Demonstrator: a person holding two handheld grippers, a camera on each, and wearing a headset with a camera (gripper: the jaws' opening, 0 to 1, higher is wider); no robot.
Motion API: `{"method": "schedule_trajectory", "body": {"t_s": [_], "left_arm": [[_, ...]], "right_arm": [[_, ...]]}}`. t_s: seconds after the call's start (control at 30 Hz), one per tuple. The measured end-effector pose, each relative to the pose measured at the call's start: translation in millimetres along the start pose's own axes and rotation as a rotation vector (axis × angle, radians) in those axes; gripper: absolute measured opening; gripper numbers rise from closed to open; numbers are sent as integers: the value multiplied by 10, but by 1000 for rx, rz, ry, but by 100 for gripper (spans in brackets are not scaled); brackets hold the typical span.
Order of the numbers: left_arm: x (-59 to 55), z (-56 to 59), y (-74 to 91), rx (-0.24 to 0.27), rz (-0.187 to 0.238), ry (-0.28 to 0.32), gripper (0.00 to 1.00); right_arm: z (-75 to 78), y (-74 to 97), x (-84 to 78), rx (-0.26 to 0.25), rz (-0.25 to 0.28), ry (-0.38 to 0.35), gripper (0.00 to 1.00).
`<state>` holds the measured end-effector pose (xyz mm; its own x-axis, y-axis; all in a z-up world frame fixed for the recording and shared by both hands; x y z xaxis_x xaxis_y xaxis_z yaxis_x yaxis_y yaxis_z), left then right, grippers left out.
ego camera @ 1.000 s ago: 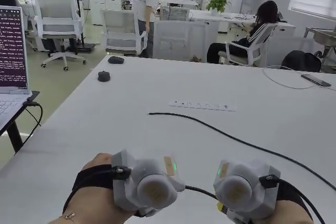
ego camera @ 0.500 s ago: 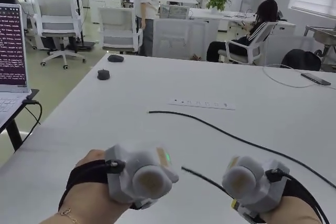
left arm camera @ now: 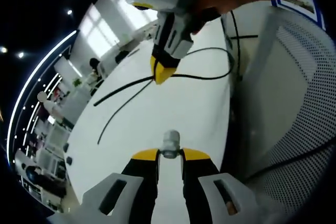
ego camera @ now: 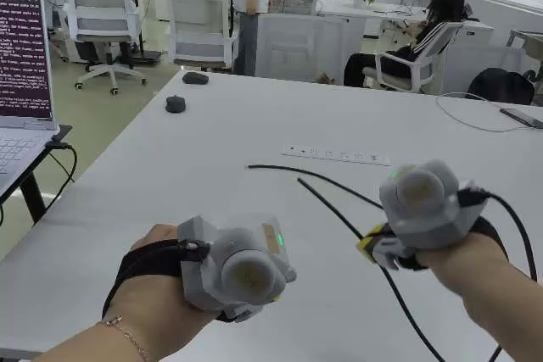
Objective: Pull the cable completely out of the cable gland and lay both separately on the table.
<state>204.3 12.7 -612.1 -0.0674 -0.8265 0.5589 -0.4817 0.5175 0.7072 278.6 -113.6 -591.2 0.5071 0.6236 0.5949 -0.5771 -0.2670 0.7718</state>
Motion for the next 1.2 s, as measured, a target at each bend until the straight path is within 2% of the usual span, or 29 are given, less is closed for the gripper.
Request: {"method": "schedule_trajectory", "body": {"t_s": [0.1, 0.13, 0.17, 0.3, 0.37, 0.47, 0.6, 0.67, 0.77, 0.87, 0.93, 1.0, 1.03, 1.1, 1.17, 1.2], "left_arm": [[-13, 28, -24, -13, -11, -5, 16], [-22, 42, -34, -20, -16, -7, 16], [-25, 47, -37, -22, -17, -7, 16], [-62, 88, -59, -42, -32, -9, 16], [-78, 99, -70, -50, -38, -5, 17], [-100, 116, -84, -63, -45, 8, 17], [-127, 118, -96, -76, -49, 30, 17], [-123, 103, -88, -77, -47, 41, 17], [-80, 91, -86, -92, -27, 67, 17], [-13, 58, -90, -107, -16, 80, 17], [39, 38, -62, -111, -17, 79, 17], [135, 11, -34, -126, 15, 77, 17], [157, 10, -47, -150, 13, 72, 17], [183, -25, -91, -166, 20, 63, 17], [207, -33, -159, -212, 39, 86, 17], [208, -39, -192, -229, 45, 96, 17]], "right_arm": [[159, -235, 177, 39, 19, -42, 3], [217, -353, 210, 57, 10, -72, 3], [238, -392, 218, 60, 6, -77, 3], [437, -806, 299, 103, 16, -161, 3], [543, -1017, 255, 129, -3, -236, 3], [622, -1241, 143, 135, -40, -259, 3], [634, -1426, 39, 153, -60, -308, 3], [634, -1465, 0, 152, -71, -307, 4], [670, -1403, -23, 137, -75, -291, 10], [683, -1231, 5, 151, -31, -321, 16], [636, -1004, 31, 172, 20, -296, 15], [592, -832, 3, 172, 31, -248, 16], [547, -688, -23, 175, 52, -221, 16], [444, -437, -111, 184, 62, -192, 17], [394, -294, -174, 184, 66, -177, 17], [331, -142, -241, 185, 74, -169, 18]]}}
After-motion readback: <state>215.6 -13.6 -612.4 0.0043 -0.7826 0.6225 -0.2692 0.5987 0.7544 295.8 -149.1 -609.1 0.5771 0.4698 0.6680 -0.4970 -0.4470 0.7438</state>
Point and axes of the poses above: the centre of the closed fingertips' face, and the gripper's own axes: y roughly backward along the fingers, z roughly to its right, x roughly out of its top, the point moved 3 cm from there along y, roughly backward along the fingers, and after that the axes turned 7 degrees about -z, right-handed, at the moved point
